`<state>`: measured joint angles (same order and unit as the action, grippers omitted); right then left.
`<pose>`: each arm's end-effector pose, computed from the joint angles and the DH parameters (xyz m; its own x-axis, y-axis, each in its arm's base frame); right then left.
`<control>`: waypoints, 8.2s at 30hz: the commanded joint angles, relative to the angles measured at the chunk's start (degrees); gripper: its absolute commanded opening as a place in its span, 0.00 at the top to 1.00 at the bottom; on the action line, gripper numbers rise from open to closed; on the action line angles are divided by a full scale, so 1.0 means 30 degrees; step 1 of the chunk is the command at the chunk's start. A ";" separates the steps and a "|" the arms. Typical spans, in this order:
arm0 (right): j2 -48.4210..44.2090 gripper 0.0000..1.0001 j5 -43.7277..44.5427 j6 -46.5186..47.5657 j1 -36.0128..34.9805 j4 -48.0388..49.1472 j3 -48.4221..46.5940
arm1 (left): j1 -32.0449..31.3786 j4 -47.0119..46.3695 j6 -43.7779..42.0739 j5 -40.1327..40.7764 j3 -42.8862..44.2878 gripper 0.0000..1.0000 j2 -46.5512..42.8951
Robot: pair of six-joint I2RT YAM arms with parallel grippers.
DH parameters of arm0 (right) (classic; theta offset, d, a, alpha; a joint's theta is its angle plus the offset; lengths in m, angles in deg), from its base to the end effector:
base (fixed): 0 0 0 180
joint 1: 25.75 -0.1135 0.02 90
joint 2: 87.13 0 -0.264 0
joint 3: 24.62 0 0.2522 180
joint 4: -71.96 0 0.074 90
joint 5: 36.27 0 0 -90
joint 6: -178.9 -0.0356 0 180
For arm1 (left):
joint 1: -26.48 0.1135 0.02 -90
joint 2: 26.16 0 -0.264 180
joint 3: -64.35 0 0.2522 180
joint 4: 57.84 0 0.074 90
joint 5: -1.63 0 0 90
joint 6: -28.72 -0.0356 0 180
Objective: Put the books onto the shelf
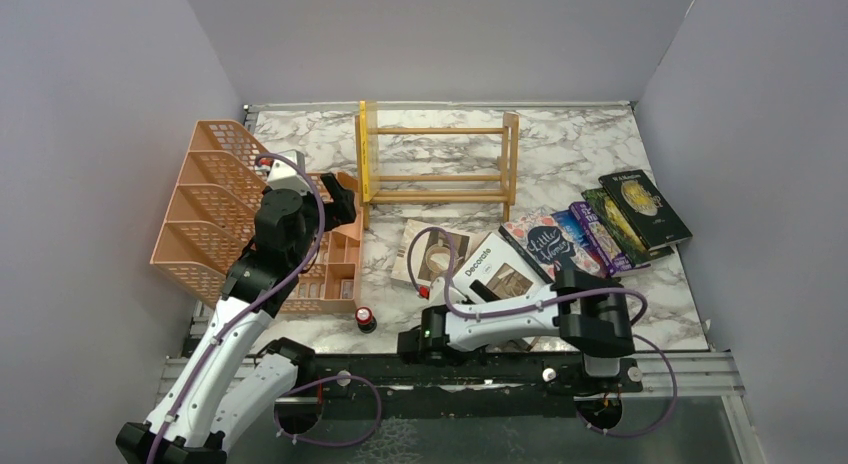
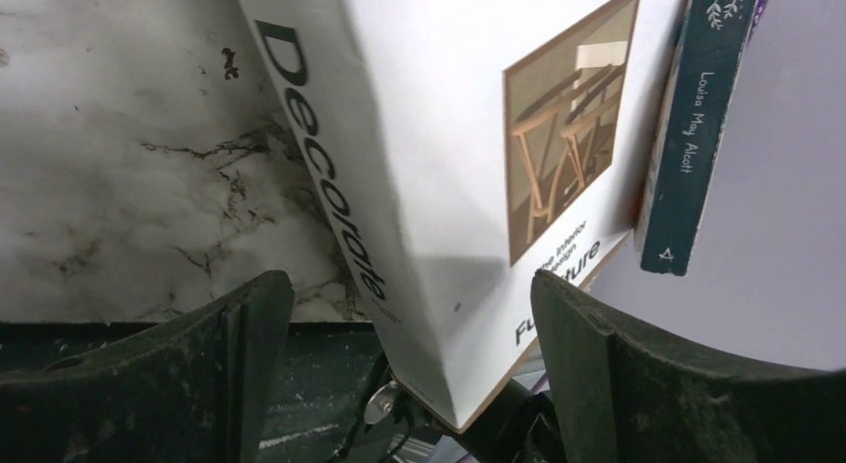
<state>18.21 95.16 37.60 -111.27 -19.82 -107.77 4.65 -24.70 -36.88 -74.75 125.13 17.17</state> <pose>0.0455 0.2798 0.1808 -0.6444 -0.7330 -0.2179 -0.4248 0.5800 -0.6951 0.1638 -0.0566 0.3409 -0.2910 -0.3159 -0.9031 0.0338 0.9399 -0.3397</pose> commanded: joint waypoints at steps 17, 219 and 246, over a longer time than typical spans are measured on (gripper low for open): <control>0.4616 0.08 0.4830 -0.2848 -0.0171 -0.1034 -0.1055 | 0.0003 0.0424 -0.0195 0.0760 0.0582 0.12 0.0565; 0.1030 0.33 -1.4052 0.8087 1.2714 2.2912 -0.9557 | 0.0008 -0.1490 0.0802 -0.0038 0.0075 0.12 0.1511; -1.3184 0.27 -0.8333 0.3573 1.2714 1.9184 0.8954 | -0.0106 -0.1761 0.2602 -0.8485 -0.2775 0.05 0.4456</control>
<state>-21.70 64.48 52.15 -72.73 39.41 -83.18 4.59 -28.02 -30.85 -98.07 118.05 29.19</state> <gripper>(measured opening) 0.726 0.954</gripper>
